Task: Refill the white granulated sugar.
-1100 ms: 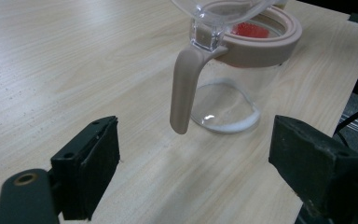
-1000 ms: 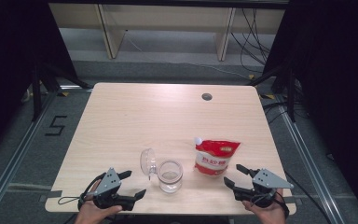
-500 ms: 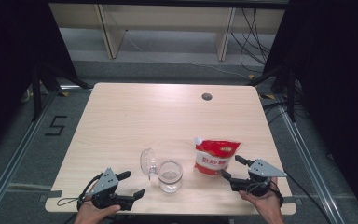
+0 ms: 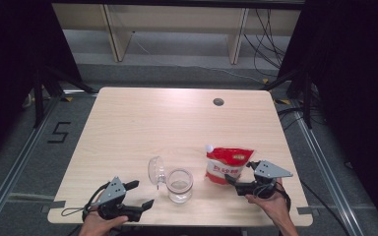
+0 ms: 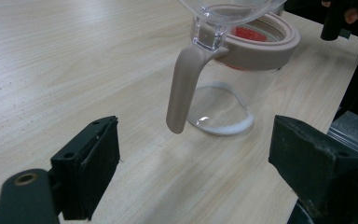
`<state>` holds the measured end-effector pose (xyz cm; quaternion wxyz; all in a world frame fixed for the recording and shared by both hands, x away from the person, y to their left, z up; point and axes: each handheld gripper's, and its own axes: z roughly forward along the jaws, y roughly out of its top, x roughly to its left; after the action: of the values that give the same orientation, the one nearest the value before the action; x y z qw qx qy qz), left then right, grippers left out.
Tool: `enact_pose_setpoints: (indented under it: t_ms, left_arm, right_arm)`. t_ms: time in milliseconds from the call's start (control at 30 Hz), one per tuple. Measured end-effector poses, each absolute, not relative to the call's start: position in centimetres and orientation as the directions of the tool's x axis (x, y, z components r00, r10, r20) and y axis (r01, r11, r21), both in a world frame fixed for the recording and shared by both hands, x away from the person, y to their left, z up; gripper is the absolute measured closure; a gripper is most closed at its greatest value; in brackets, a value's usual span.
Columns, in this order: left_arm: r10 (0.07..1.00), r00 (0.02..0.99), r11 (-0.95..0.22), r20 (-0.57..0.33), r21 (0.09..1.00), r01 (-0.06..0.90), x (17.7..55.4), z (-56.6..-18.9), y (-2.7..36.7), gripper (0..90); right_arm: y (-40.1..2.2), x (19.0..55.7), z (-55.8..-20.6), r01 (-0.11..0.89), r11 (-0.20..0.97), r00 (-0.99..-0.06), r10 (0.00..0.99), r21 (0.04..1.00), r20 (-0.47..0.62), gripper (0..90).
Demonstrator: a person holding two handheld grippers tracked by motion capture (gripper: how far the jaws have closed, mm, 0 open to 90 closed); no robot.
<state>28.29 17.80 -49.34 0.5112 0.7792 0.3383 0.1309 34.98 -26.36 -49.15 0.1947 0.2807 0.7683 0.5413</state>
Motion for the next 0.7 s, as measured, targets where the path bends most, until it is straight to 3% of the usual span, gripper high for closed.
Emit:
enact_pose_setpoints:
  t_ms: [133,167,333,467,567,667,700]
  left_arm:
    - [0.659,0.743,-0.272,-0.122,0.882,0.386,28.4,-49.4,17.8,15.8]
    - [0.655,0.743,-0.252,-0.139,0.887,0.388,28.3,-49.4,17.6,15.8]
    - [0.663,0.738,-0.265,-0.125,0.883,0.387,28.3,-49.4,17.6,15.8]
    - [0.664,0.738,-0.266,-0.123,0.883,0.387,28.3,-49.4,17.7,16.1]
    - [0.657,0.744,-0.269,-0.123,0.884,0.383,28.2,-49.5,17.6,16.6]
    - [0.658,0.743,-0.273,-0.123,0.881,0.386,28.2,-49.6,17.6,16.6]
    - [0.660,0.742,-0.273,-0.120,0.881,0.386,28.3,-49.6,17.6,16.7]
  right_arm:
    - [-26.0,35.4,-49.4,0.205,0.233,-0.766,0.643,0.951,0.008,22.8]
    - [-25.9,35.3,-49.4,0.250,0.231,-0.773,0.633,0.940,0.050,23.3]
    - [-25.3,36.1,-49.8,0.177,0.282,-0.818,0.575,0.943,-0.018,28.9]
    - [-25.0,35.8,-49.7,0.228,0.285,-0.797,0.605,0.931,0.010,30.1]
    - [-24.9,35.8,-49.6,0.206,0.292,-0.790,0.613,0.934,-0.017,31.7]
    - [-24.6,35.1,-49.2,0.285,0.278,-0.760,0.649,0.918,0.039,34.1]
    - [-24.5,35.1,-49.2,0.254,0.293,-0.754,0.657,0.922,-0.001,35.3]
